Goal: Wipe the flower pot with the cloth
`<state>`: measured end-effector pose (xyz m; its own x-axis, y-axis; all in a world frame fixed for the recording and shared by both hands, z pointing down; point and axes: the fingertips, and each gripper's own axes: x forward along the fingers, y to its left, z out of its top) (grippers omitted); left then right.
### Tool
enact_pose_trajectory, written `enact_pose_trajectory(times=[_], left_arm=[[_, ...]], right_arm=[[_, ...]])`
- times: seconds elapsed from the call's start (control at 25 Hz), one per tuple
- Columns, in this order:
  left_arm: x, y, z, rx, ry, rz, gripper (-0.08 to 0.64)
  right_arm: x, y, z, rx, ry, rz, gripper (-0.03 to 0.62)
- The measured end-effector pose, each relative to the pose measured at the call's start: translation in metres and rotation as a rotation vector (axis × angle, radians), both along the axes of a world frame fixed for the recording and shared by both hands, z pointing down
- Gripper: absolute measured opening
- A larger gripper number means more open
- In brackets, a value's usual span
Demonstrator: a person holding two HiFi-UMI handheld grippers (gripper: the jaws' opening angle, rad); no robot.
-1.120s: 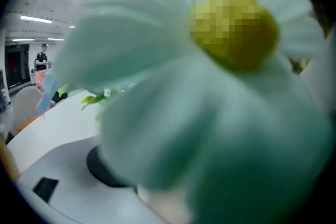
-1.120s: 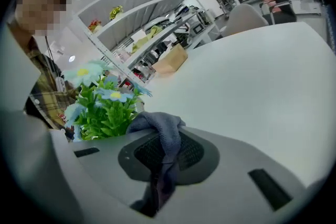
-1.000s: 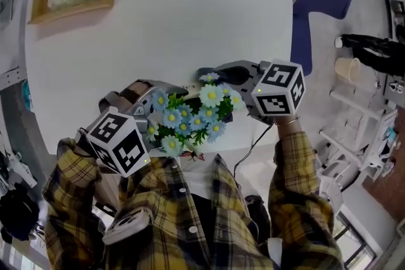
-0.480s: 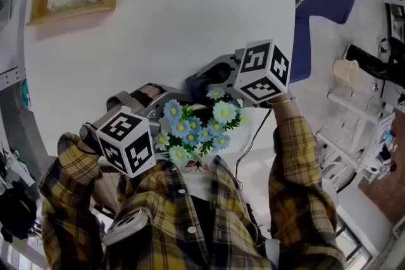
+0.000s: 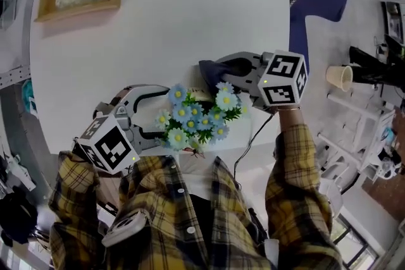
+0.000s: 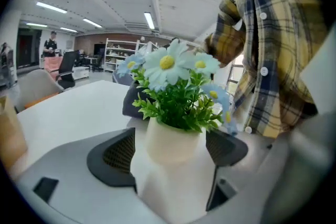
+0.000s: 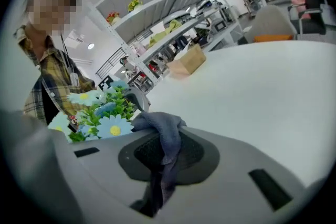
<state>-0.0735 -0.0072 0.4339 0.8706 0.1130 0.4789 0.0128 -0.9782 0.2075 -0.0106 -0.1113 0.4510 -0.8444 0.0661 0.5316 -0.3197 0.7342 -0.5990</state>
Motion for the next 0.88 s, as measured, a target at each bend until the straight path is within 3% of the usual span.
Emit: enact_pose_trajectory(times=[0.16, 0.32, 0.56, 0.72, 0.88], left_arm=[[-0.018, -0.009, -0.028, -0.043, 0.1, -0.191, 0.428], [-0.021, -0.015, -0.07, -0.103, 0.245, -0.337, 0.352], [-0.017, -0.02, -0.15, -0.163, 0.441, -0.466, 0.256], [-0.01, -0.023, -0.194, -0.152, 0.497, -0.589, 0.149], [-0.005, -0.03, -0.221, -0.122, 0.516, -0.693, 0.064]], right_arm=[[0.025, -0.012, -0.036, 0.132, -0.012, 0.167, 0.025], [0.048, -0.018, -0.085, 0.331, 0.013, 0.301, 0.025], [0.065, -0.011, -0.167, 0.594, -0.006, 0.504, 0.025], [0.069, 0.009, -0.221, 0.688, -0.08, 0.63, 0.025], [0.058, 0.034, -0.262, 0.76, -0.16, 0.666, 0.025]])
